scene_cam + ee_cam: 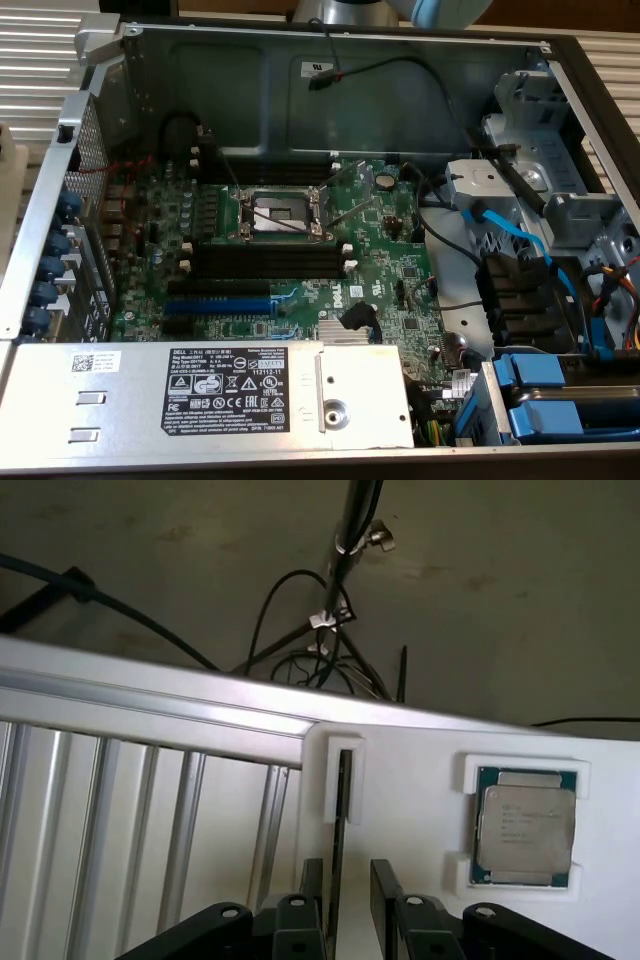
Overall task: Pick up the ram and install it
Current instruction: 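Pick up the ram and move it above insertion slot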
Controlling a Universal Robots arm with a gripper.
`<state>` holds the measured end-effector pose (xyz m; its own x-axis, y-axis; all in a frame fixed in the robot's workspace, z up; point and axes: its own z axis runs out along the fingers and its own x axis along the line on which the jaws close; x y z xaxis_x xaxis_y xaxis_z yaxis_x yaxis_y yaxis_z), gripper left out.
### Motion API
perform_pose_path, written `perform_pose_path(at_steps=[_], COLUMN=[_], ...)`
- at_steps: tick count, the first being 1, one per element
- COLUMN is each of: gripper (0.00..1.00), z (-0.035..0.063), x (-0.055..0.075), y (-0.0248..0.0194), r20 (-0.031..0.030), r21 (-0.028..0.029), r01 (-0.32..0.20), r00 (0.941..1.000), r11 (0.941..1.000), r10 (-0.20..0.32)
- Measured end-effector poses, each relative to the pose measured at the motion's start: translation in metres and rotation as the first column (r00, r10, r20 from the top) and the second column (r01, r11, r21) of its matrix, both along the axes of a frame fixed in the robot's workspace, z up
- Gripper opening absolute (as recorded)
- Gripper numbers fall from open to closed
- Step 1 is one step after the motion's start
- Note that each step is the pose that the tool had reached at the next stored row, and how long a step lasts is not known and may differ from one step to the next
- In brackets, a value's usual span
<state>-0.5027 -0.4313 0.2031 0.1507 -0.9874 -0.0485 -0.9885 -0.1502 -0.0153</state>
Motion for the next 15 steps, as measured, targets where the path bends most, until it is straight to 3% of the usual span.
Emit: perform_pose_path(at_steps=[8,15], gripper=[0.33,0.33], z=[-0.0009,-0.001], x=[0.0,0.0], y=[-0.0006,-0.0008], r20=[-0.0071,-0.0077], r21=[0.0005,0.0009], r01=[0.0,0.0], r00=[1.0,1.0], r11=[1.0,1.0], r10=[0.0,0.0])
